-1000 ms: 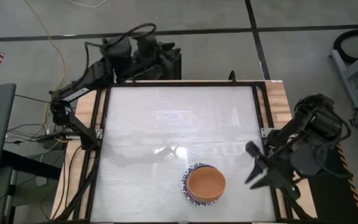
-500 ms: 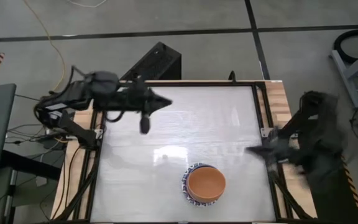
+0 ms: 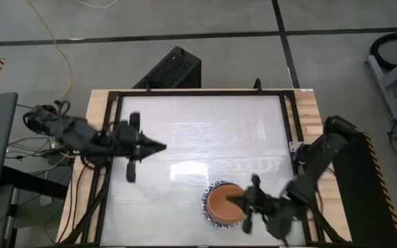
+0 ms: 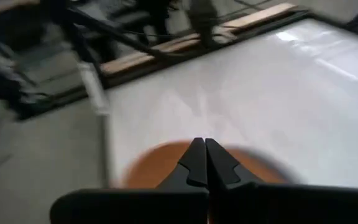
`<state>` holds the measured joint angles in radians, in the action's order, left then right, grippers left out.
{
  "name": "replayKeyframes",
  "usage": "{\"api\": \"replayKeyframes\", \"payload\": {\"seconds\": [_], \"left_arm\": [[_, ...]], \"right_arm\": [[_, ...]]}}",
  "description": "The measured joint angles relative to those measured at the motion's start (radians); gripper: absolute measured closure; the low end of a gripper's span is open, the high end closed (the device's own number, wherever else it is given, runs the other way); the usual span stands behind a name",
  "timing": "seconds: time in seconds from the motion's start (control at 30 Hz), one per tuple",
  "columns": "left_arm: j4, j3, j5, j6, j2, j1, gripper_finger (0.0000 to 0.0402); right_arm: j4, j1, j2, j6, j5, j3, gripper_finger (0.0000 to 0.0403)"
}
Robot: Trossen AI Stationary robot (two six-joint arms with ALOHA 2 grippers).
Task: Nest bowls inside each other
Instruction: Stack the light orange on top of the blue bowl, then return to Home Position
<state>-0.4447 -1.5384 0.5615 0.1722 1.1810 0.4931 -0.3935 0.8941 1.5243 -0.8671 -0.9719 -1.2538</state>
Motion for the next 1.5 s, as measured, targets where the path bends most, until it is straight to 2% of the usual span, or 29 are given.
{"api": "replayKeyframes", "payload": {"seconds": [0.1,0.23,0.33,0.43,0.57,0.67,0.73,0.87,1.0,1.17,1.3,1.4,1.5], "left_arm": [[0.203,0.162,0.041,0.020,-0.061,0.063,0.0401],[0.383,0.317,0.106,0.036,-0.093,0.101,0.0401],[0.458,0.371,0.136,0.061,-0.098,0.103,0.0401],[0.463,0.376,0.136,0.080,-0.099,0.103,0.0401],[0.451,0.377,0.155,0.073,-0.109,0.101,0.0401],[0.401,0.377,0.159,0.069,-0.167,0.100,0.0401],[0.376,0.377,0.156,0.066,-0.224,0.093,0.0401],[0.271,0.377,0.068,0.052,-0.328,0.046,0.0401],[0.204,0.441,0.029,0.052,-0.411,-0.003,0.0401],[0.222,0.607,-0.013,0.063,-0.544,-0.079,0.0401],[0.278,0.729,-0.129,0.120,-0.661,-0.143,0.0401],[0.320,0.815,-0.229,0.145,-0.728,-0.191,0.0401],[0.356,0.904,-0.284,0.182,-0.778,-0.229,0.0401]], "right_arm": [[0.004,0.039,0.045,-0.058,0.000,-0.001,0.0400],[-0.004,0.064,0.112,-0.131,-0.029,0.000,0.0400],[-0.012,0.066,0.160,-0.193,-0.028,0.000,0.0400],[-0.009,0.069,0.186,-0.203,-0.014,0.000,0.0401],[-0.007,0.059,0.133,-0.134,-0.091,-0.005,0.0394],[-0.016,0.042,0.034,0.013,-0.167,-0.006,0.0387],[-0.021,0.019,-0.051,0.139,-0.170,-0.007,0.0385],[-0.017,-0.056,-0.230,0.460,-0.062,-0.006,0.0388],[-0.019,-0.191,-0.422,0.689,0.145,0.051,0.0391],[0.050,-0.433,-0.654,0.790,0.454,0.171,0.0392],[0.144,-0.567,-0.794,0.817,0.633,0.296,0.0392],[0.216,-0.629,-0.881,0.812,0.707,0.416,0.0392],[0.300,-0.663,-0.961,0.771,0.714,0.536,0.0392]]}}
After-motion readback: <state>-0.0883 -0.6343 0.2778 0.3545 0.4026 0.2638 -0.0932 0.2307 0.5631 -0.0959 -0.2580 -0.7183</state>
